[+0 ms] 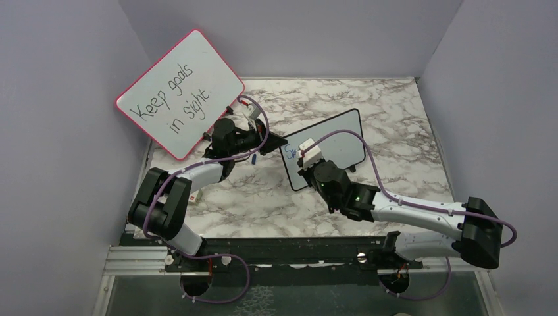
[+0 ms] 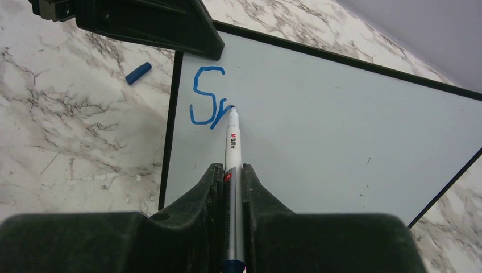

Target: Write a sentence on the whiteboard

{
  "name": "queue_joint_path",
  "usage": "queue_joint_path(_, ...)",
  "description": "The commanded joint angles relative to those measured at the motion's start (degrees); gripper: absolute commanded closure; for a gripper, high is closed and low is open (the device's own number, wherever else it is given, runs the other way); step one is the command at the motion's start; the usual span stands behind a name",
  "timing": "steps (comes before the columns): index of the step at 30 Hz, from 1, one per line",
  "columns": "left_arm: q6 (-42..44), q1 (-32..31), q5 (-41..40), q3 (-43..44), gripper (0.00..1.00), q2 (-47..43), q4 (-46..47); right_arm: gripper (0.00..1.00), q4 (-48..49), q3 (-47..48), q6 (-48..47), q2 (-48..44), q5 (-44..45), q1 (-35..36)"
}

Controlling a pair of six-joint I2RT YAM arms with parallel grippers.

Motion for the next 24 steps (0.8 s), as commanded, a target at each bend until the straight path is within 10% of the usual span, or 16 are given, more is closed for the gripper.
queue_joint_path(1,0.24,-0.72,2.19,0.15,1.0,-0.86,-0.46,0.99,-0.94,-0.67,0.88,-1.72,1.94,-0.56)
queue_joint_path(24,0.23,-0.72,2.16,0.33,1.0,-0.77,-0.46,0.99,-6.92,0.24,2.82,-1.35,-1.62,-0.6)
